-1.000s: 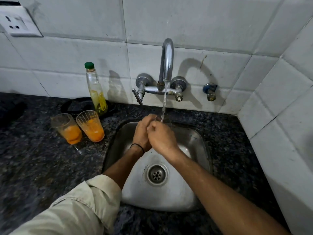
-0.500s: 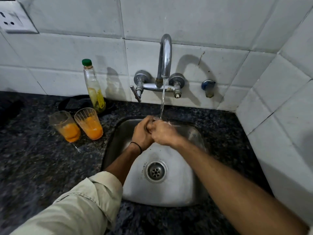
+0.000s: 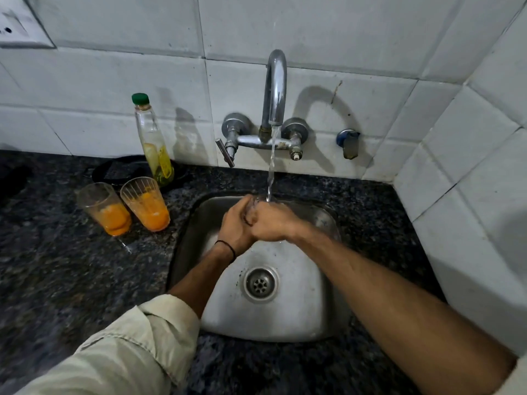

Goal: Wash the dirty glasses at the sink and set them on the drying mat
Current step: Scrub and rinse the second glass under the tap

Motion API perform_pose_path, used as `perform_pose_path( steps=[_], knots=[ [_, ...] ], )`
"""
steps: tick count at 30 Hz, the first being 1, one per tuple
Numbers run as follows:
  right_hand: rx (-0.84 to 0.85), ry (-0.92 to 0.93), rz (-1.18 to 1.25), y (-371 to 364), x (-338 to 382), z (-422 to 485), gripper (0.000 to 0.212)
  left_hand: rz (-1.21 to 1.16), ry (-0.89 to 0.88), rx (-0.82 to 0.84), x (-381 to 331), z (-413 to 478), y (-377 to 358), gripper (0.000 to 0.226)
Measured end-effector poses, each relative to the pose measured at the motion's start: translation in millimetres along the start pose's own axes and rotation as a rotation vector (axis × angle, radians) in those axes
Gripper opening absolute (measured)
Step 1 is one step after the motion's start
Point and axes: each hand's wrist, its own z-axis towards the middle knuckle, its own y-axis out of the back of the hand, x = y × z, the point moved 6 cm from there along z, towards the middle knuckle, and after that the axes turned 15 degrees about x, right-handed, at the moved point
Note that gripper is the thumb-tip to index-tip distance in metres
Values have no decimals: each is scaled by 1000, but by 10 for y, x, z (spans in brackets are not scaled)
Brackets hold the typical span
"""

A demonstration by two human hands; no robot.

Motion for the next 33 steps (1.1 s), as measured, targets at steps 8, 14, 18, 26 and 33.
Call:
perform_pose_path(
  steps=[8,14,18,26,33],
  knots=[
    [-454,-254,808,-207,-117,51,50,312,249,-372,-194,-399,-181,45],
    [-328,7,323,35,-252,37,45,-465,213,248,50,-246,-232,39],
    [-188,125,344,86,-150,-33,40,-783,74,581,-95,-311,-252,40],
    [-329,-156,239,-39,-215,-16,39,-172,198,-61,-57,-261,-334,26],
    [-232,-10,385,-11,-237,-61,38,-467,179,318,-87,-312,-267,23]
  ],
)
